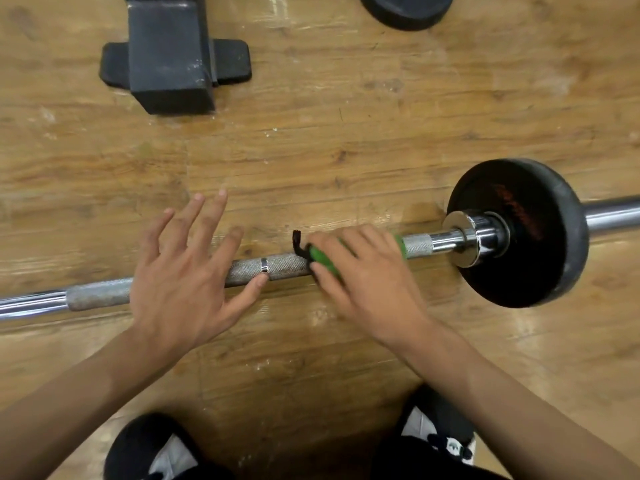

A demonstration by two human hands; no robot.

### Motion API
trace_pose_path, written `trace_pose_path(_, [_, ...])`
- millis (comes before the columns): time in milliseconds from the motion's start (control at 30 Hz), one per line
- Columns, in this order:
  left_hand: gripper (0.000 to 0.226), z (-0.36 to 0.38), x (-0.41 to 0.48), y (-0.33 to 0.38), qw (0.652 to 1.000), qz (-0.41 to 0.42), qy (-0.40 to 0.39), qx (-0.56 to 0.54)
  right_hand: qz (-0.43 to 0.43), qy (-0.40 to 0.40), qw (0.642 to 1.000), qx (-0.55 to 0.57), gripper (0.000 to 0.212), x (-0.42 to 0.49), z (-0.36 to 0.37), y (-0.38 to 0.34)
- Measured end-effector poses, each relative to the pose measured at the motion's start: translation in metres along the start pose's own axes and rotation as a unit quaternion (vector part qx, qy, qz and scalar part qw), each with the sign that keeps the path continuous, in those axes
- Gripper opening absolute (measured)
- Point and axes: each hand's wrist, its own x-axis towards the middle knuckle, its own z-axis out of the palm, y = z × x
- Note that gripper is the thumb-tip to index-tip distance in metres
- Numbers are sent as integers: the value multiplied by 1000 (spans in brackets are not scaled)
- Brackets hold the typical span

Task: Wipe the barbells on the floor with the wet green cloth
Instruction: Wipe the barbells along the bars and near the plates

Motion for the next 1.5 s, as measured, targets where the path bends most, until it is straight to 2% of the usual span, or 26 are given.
trace_pose_path(33, [79,0,0,0,1000,0,-2,0,13,23,1000,-5,33,-8,-2,14])
trace_pose_path(133, [79,1,1,0,1000,-2,-7,3,126,99,987,-22,32,-26,-7,45])
trace_pose_path(233, [76,1,6,0,1000,5,-6,12,207,127,969,-32,28,-9,5,16])
trace_pose_path(267, [75,1,8,-2,1000,8,-5,18,186,120,975,-32,28,0,10,-2])
trace_pose_path(333, [76,1,11,-5,999,14,-4,30,80,93,992,-24,28,13,20,-30])
trace_pose_path(400, [78,2,15,-9,999,17,-5,31,-14,82,996,-29,29,17,22,-26])
trace_pose_path(467, [79,1,22,-14,1000,11,-6,22,-29,95,995,-28,29,15,17,3])
trace_pose_path(600, [79,-1,39,-20,1000,-13,-22,8,123,135,982,-42,31,10,3,58])
trace_pose_path(667, [77,-1,49,-22,1000,-14,-22,9,198,144,967,-68,28,24,9,47])
trace_pose_path(700, [76,-1,53,-23,1000,-12,-21,10,205,140,966,-73,27,33,15,33])
trace_pose_path(733, [74,0,58,-26,1000,-11,-19,11,176,130,974,-63,28,44,21,16])
trace_pose_path(833, [71,2,72,-36,1000,-17,-3,0,-1,77,997,-29,35,61,37,-21])
trace_pose_path(900, [69,4,77,-42,999,-40,17,-14,-65,61,995,-35,36,71,31,-1])
trace_pose_path(967, [69,6,78,-45,998,-64,17,-13,-34,76,995,-53,34,70,23,35])
trace_pose_path(1067, [73,10,82,-51,998,-67,6,-9,76,111,988,-73,35,60,11,84])
trace_pose_path(1167, [73,12,98,-58,999,-52,17,1,151,126,977,-82,33,81,17,67])
trace_pose_path(1200, [74,13,102,-60,999,-50,20,4,137,124,979,-84,32,95,23,49])
trace_pose_path(1333, [73,16,113,-69,999,-35,35,13,-29,88,994,-62,37,140,51,-21])
trace_pose_path(1433, [71,17,124,-79,999,-31,36,2,-91,78,991,-59,34,147,46,6])
trace_pose_path(1500, [70,18,131,-82,999,-33,33,-2,-57,86,993,-66,30,137,34,45])
